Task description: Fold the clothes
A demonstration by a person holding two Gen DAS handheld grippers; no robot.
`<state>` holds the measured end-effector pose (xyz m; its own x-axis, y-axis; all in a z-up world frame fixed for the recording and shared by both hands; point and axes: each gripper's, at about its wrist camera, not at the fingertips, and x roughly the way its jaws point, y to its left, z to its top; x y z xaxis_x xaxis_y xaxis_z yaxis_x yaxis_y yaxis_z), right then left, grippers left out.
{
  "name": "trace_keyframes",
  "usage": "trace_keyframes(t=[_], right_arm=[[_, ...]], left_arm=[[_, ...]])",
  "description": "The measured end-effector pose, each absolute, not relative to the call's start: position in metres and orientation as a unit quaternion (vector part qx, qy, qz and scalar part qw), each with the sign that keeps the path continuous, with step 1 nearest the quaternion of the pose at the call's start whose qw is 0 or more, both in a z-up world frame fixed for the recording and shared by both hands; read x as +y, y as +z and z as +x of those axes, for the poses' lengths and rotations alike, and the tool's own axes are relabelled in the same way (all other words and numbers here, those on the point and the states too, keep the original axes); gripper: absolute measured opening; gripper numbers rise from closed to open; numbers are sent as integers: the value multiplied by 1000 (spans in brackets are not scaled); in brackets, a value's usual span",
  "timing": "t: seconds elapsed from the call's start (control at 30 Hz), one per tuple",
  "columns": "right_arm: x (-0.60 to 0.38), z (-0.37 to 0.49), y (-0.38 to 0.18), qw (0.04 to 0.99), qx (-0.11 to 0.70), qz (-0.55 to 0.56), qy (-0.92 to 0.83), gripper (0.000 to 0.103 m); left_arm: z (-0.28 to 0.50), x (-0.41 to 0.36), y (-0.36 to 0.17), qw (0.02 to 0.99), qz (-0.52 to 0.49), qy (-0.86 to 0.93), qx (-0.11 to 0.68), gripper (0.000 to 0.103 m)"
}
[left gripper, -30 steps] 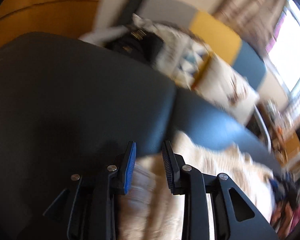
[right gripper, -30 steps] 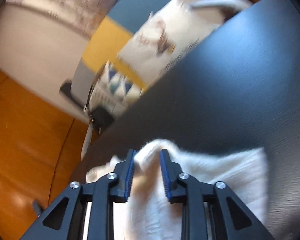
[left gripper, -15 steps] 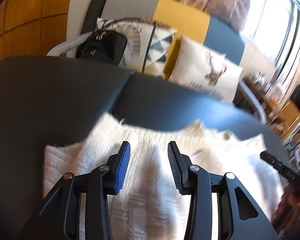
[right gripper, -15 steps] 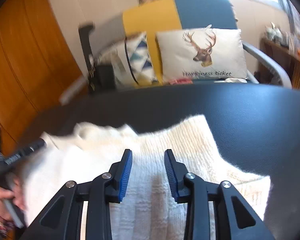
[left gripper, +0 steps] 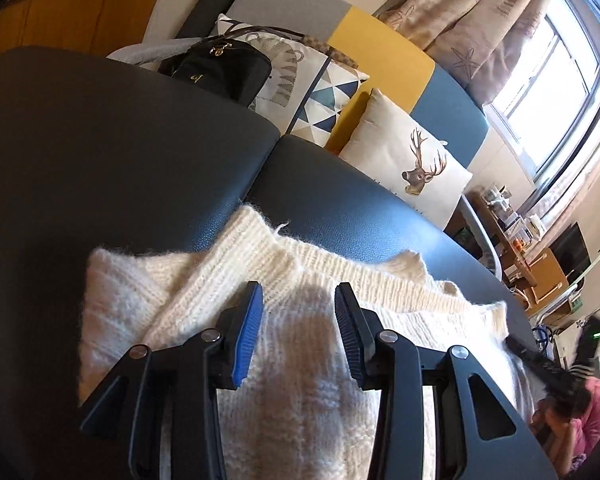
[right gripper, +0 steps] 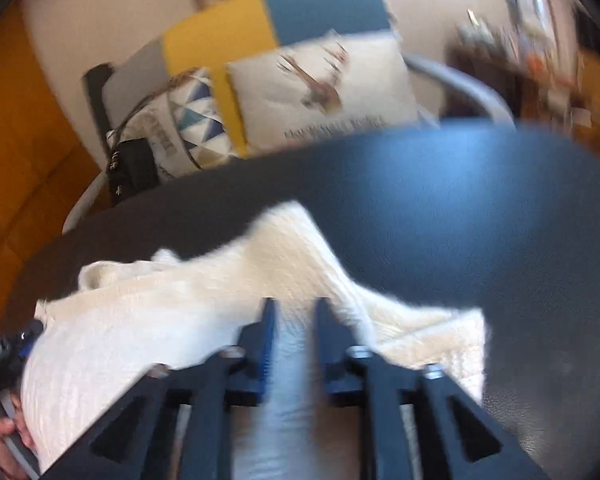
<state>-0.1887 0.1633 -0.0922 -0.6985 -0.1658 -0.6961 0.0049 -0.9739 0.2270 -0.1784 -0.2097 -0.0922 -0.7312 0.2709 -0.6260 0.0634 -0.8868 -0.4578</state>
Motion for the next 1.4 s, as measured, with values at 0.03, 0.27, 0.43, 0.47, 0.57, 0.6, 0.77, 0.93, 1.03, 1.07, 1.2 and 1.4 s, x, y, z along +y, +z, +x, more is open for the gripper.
trace_keyframes(t=[0.03,0.27,0.43,0.47,0.57,0.6,0.77,0.93,1.03,1.07,1.2,1.4], right_arm=[[144,-186,-88,80,-87,373,-920,29],[19,-205,-95,218,60,422,-878,28],[-3,-226,-116,254,22,497,-829,28],[-7,-225,-120,247,27,505,-827,28],[-14,-220,-129,230,43,503,-832,28],[-15,-217,-130,225,44,496,-838,20],[-8,-209,-128,217,29,475,-852,4],[-4,-204,-103,199,6,420,-885,2],[-6,-209,-98,180,10,399,-899,0],[-6,-212,-102,179,7,407,-896,0],[-1,-212,-119,217,-52,447,-866,4],[-40,-186,-129,228,11,487,-843,39]], left_arm=[[-180,-210,-92,59,-361,901,-231,41],[-163,-236,-85,47,-319,897,-302,42],[-146,-256,-70,-30,-277,906,-319,47],[-142,-258,-69,-46,-267,906,-326,55],[-138,-261,-76,-59,-270,900,-338,58],[-138,-260,-77,-56,-272,899,-338,58],[-133,-255,-72,-50,-263,905,-330,58],[-133,-259,-60,-44,-253,901,-349,58],[-134,-258,-53,-43,-247,902,-352,58],[-135,-257,-51,-41,-247,902,-351,58],[-136,-254,-49,-35,-249,909,-333,58],[-131,-259,-68,-50,-262,903,-336,59]])
